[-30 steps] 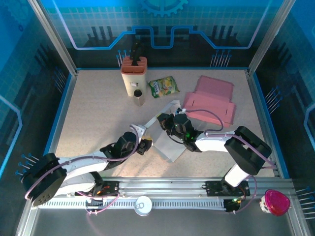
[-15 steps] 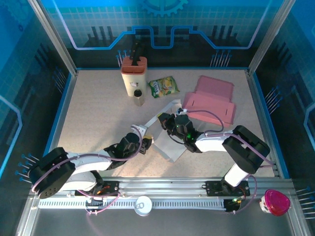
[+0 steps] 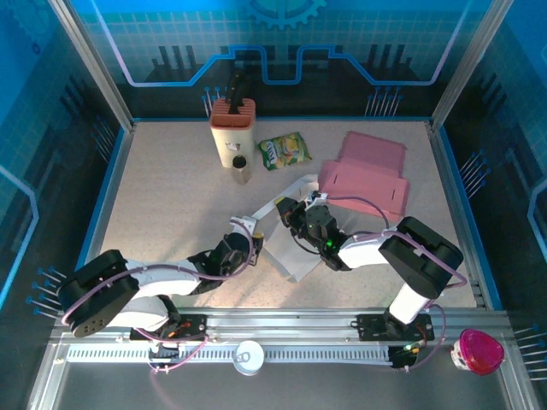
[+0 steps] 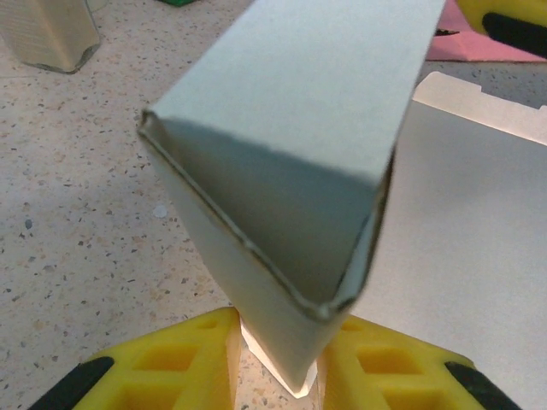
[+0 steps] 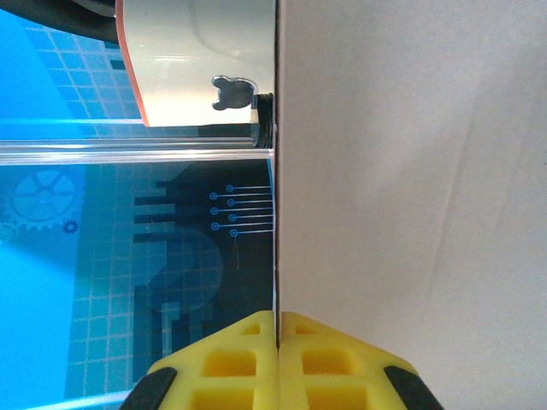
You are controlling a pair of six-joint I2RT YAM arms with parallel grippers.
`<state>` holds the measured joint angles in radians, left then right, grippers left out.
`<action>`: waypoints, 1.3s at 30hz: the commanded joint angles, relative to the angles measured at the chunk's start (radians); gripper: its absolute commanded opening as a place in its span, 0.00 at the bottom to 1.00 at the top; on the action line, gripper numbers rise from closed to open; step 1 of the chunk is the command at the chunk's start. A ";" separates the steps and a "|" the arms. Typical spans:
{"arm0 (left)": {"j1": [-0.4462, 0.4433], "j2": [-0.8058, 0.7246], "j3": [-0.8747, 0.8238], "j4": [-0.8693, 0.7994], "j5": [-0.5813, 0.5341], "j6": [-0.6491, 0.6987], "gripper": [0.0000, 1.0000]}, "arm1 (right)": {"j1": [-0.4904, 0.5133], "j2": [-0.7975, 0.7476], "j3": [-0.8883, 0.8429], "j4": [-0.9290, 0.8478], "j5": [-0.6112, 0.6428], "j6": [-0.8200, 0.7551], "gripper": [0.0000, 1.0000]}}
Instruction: Fold the paper box
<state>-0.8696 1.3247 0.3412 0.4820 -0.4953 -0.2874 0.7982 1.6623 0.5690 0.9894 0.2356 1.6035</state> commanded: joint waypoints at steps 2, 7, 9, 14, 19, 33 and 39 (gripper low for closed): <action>-0.022 0.033 0.089 0.000 -0.103 -0.044 0.26 | 0.029 0.021 -0.020 -0.019 -0.012 -0.005 0.00; -0.039 0.084 0.135 -0.029 -0.161 -0.101 0.25 | 0.031 0.013 -0.014 -0.039 -0.012 -0.001 0.00; -0.049 0.095 0.144 -0.028 -0.180 -0.121 0.25 | 0.029 0.010 -0.011 -0.043 -0.010 0.005 0.00; -0.065 0.082 0.134 0.019 -0.178 -0.120 0.22 | 0.026 -0.008 -0.001 -0.098 -0.012 0.021 0.00; -0.063 0.065 0.094 0.114 -0.054 -0.049 0.21 | 0.001 -0.015 0.004 -0.131 -0.041 0.053 0.00; -0.025 0.069 0.128 0.028 -0.015 -0.040 0.15 | -0.004 -0.037 0.017 -0.166 -0.058 0.048 0.00; -0.062 0.145 0.226 -0.065 -0.177 -0.138 0.20 | 0.038 -0.045 0.008 -0.145 0.018 0.069 0.00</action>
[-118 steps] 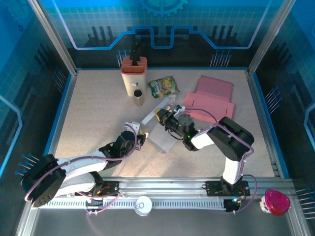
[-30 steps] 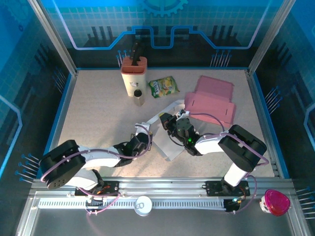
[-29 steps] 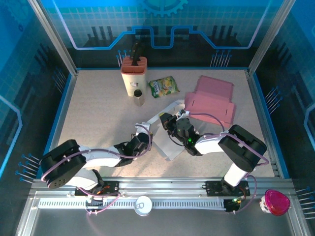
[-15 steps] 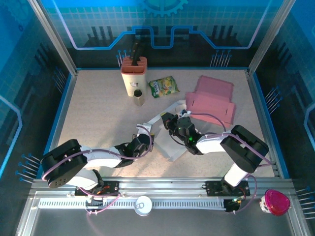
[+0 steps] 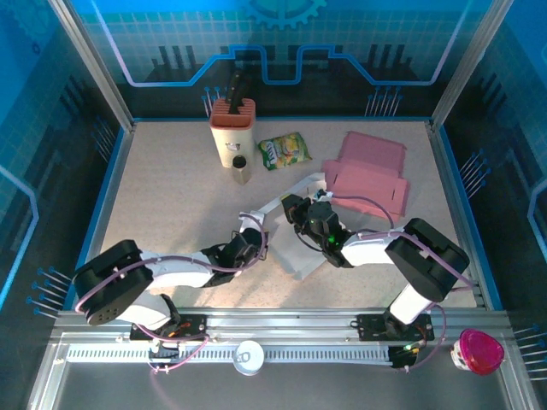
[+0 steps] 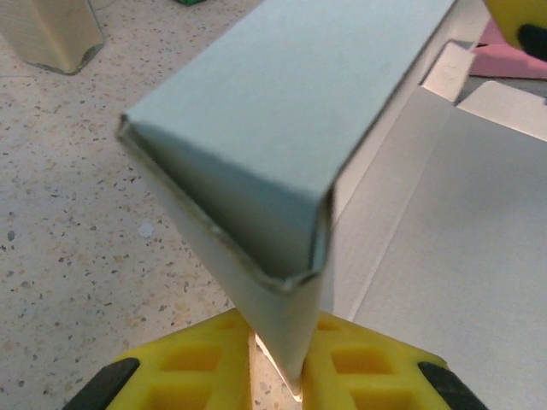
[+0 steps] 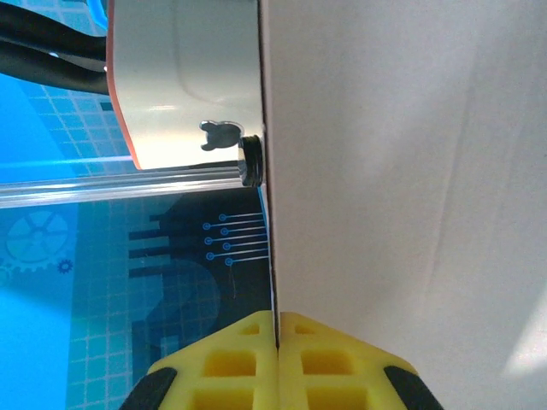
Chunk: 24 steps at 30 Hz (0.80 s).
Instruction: Fold the paper box
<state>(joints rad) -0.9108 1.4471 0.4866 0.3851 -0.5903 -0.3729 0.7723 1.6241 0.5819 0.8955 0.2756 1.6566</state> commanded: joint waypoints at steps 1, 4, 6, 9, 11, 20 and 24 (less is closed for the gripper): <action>-0.025 0.031 0.095 0.011 -0.109 -0.077 0.20 | 0.073 -0.013 -0.008 -0.056 -0.001 0.022 0.00; -0.028 0.050 0.118 -0.001 -0.137 -0.109 0.20 | 0.084 -0.027 -0.008 -0.076 0.027 0.025 0.00; -0.029 0.057 0.125 0.005 -0.138 -0.113 0.20 | 0.084 -0.027 -0.003 -0.090 0.022 0.033 0.00; -0.036 0.064 0.150 -0.012 -0.152 -0.112 0.16 | 0.084 -0.013 -0.004 -0.078 0.019 0.048 0.00; -0.037 0.071 0.162 -0.021 -0.153 -0.115 0.09 | 0.084 0.000 -0.004 -0.066 0.015 0.056 0.00; -0.038 0.117 0.255 -0.193 -0.231 -0.236 0.10 | 0.082 0.042 -0.005 -0.021 0.004 0.116 0.00; -0.037 0.157 0.286 -0.195 -0.230 -0.212 0.10 | 0.079 0.022 -0.002 -0.051 0.001 0.113 0.00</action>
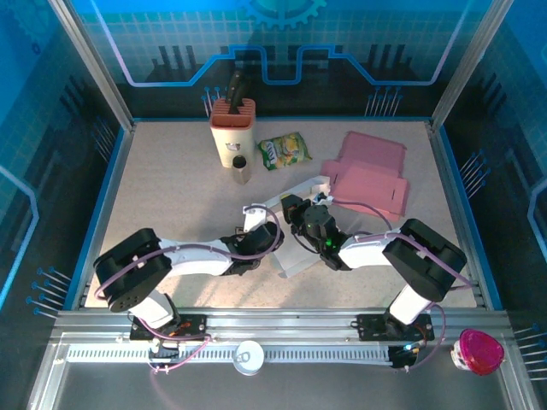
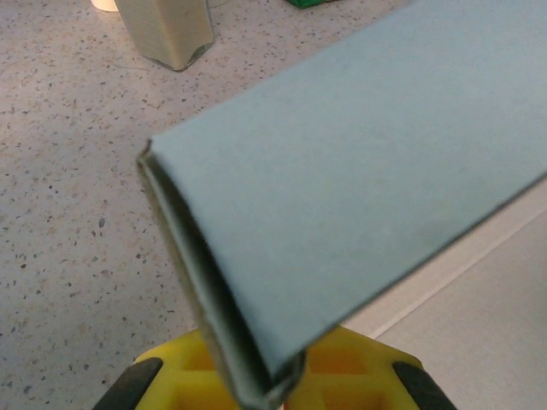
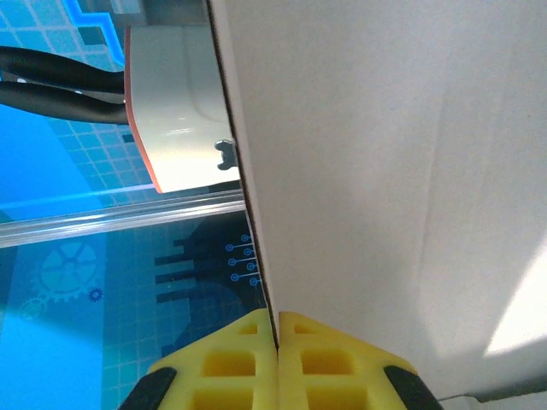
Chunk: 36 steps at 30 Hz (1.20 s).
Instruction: Fold the paper box
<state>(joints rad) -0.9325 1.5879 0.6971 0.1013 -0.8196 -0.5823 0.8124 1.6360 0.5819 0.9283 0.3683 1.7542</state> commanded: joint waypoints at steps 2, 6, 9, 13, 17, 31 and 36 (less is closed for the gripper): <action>-0.013 0.031 0.087 0.088 -0.007 0.004 0.11 | 0.037 0.004 0.001 -0.097 -0.099 0.013 0.00; 0.003 0.055 0.108 0.061 -0.003 0.002 0.20 | 0.030 0.008 -0.001 -0.092 -0.110 0.018 0.00; 0.013 0.067 0.115 0.063 0.007 0.010 0.23 | 0.026 0.015 0.002 -0.089 -0.119 0.025 0.00; 0.030 0.076 0.108 0.101 0.022 0.031 0.16 | 0.023 0.015 0.002 -0.090 -0.124 0.028 0.00; 0.040 0.085 0.115 0.107 0.019 0.044 0.10 | 0.018 0.016 0.003 -0.091 -0.130 0.028 0.00; 0.027 0.113 0.218 -0.125 -0.125 -0.186 0.00 | 0.005 0.027 -0.009 -0.075 -0.142 0.055 0.00; 0.027 0.121 0.192 -0.012 -0.085 -0.117 0.00 | -0.012 0.024 -0.014 -0.080 -0.163 0.067 0.00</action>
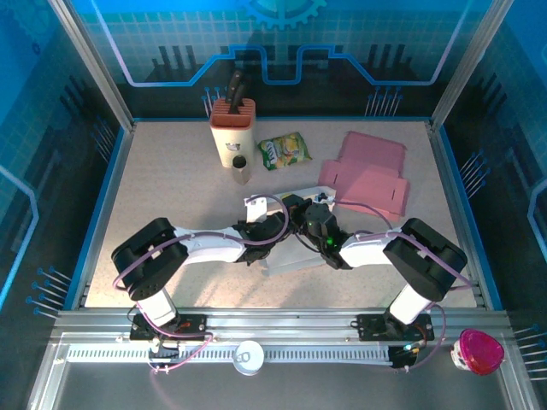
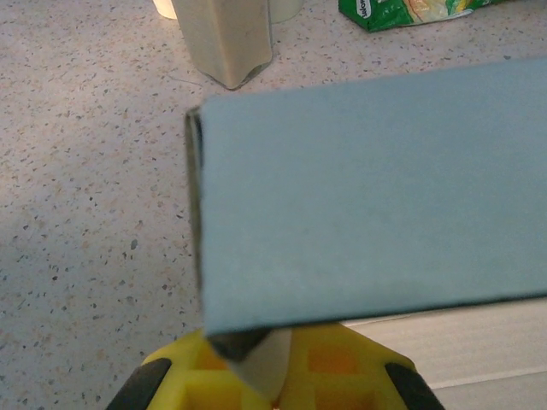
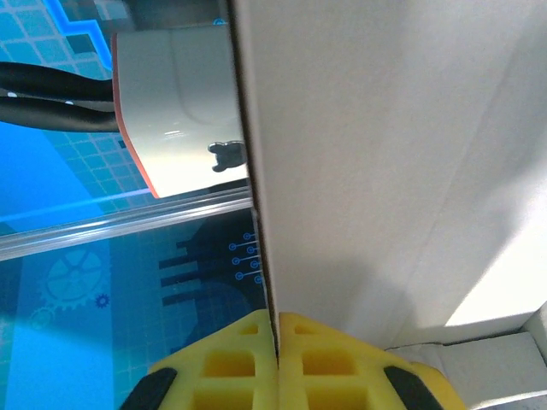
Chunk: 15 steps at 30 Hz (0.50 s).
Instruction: Fold the paper box
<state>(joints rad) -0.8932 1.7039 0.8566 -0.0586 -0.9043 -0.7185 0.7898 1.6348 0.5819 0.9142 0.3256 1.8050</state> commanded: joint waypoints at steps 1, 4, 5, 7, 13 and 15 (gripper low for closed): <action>-0.012 0.002 0.019 0.193 0.013 0.048 0.00 | 0.005 0.021 -0.016 -0.066 -0.125 0.015 0.00; -0.007 0.000 -0.002 0.254 0.054 0.102 0.00 | -0.007 0.002 -0.019 -0.090 -0.133 0.012 0.00; -0.006 -0.003 -0.010 0.276 0.068 0.123 0.00 | -0.009 -0.003 -0.018 -0.101 -0.135 0.010 0.00; 0.001 -0.010 -0.044 0.352 0.105 0.176 0.00 | -0.012 -0.012 -0.016 -0.118 -0.136 0.009 0.00; 0.050 -0.041 -0.203 0.690 0.284 0.343 0.05 | -0.020 -0.018 -0.009 -0.163 -0.160 0.012 0.00; 0.070 -0.040 -0.238 0.759 0.332 0.380 0.10 | -0.026 -0.022 -0.009 -0.174 -0.174 0.013 0.00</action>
<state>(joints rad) -0.8322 1.6741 0.6498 0.4351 -0.7597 -0.4488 0.7517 1.6077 0.5816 0.8680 0.2829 1.8076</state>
